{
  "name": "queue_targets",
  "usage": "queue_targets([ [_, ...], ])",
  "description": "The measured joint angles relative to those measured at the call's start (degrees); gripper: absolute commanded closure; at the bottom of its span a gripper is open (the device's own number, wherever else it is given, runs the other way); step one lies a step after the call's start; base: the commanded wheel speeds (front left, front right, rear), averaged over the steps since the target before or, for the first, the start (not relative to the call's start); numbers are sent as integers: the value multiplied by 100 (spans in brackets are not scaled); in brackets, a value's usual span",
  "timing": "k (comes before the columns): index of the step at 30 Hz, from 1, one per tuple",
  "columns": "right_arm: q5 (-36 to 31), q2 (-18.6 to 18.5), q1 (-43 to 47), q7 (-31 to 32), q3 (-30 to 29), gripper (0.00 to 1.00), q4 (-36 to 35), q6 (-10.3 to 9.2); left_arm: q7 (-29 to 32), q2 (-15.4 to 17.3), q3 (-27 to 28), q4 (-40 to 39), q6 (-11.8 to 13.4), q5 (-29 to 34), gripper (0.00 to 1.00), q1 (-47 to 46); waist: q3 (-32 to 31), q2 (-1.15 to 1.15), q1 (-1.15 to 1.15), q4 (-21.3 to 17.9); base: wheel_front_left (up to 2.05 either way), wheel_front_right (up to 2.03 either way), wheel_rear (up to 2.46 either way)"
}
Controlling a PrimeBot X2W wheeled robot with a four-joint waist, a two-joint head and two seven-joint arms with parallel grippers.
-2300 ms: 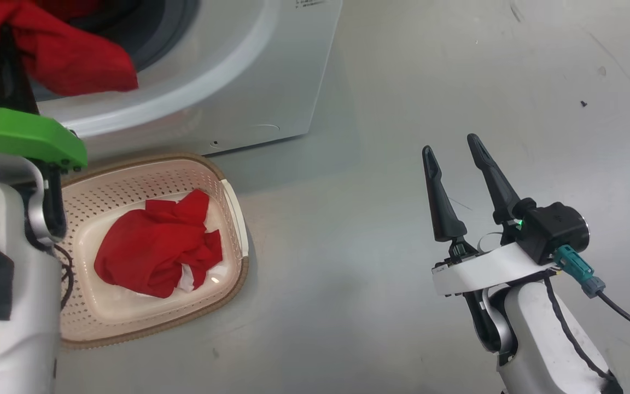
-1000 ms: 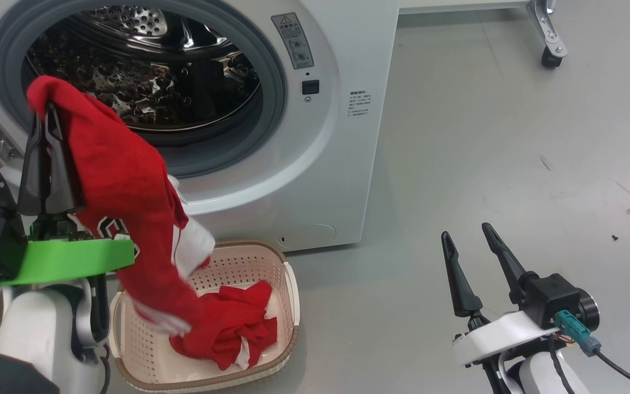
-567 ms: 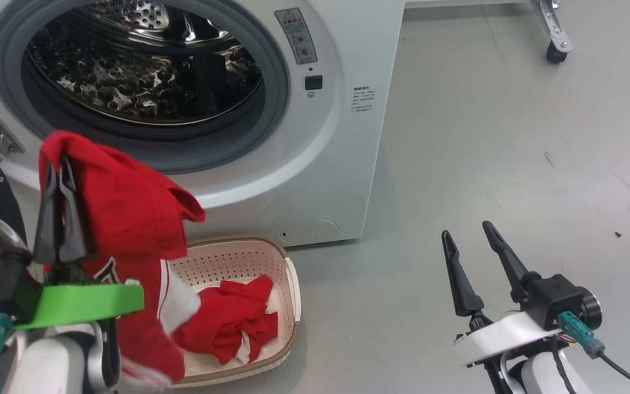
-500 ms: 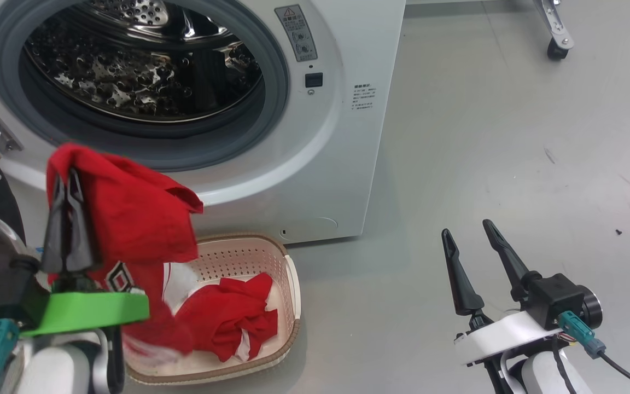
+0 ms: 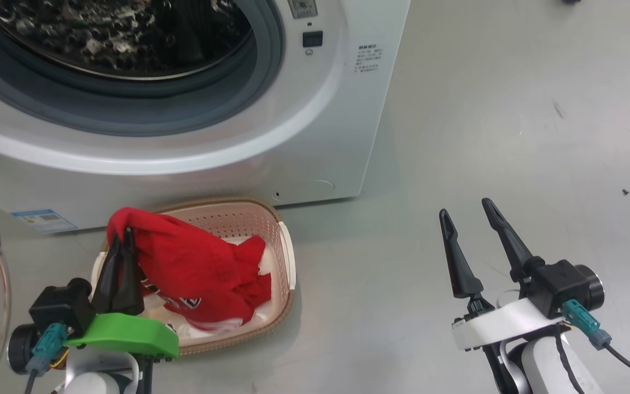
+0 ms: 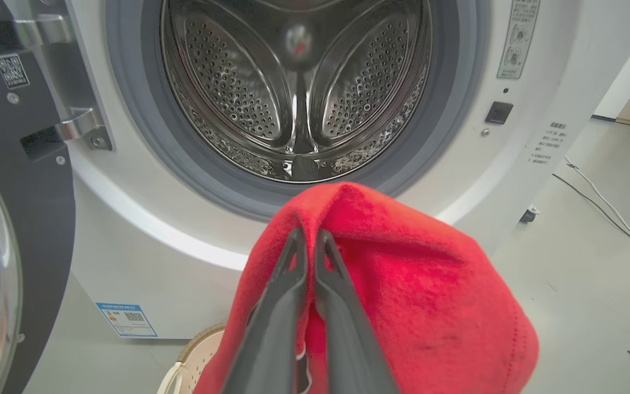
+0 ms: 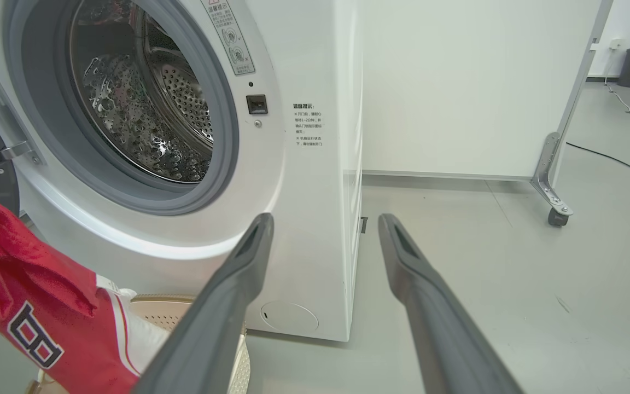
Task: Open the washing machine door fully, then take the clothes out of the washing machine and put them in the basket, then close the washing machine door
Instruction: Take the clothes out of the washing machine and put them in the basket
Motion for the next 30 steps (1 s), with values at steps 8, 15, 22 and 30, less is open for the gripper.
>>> queue_targets([
  [8,-30,0,-283,0,69,0,-160,45,221,-4,-74,545,-56,-81,100,-363,588,0,0,-116,0,0,0],
  [15,36,1,-543,0,149,0,-282,48,404,53,-12,925,-103,-81,100,-1041,1127,0,0,-298,0,0,0],
  [22,197,-1,-861,0,194,0,-465,21,745,62,48,1746,-103,-189,100,-1557,1690,0,0,-489,0,0,0],
  [30,230,-2,-1189,0,370,0,-511,-9,1093,82,103,2732,-92,-219,100,-2268,2293,0,1,-662,0,0,0],
])
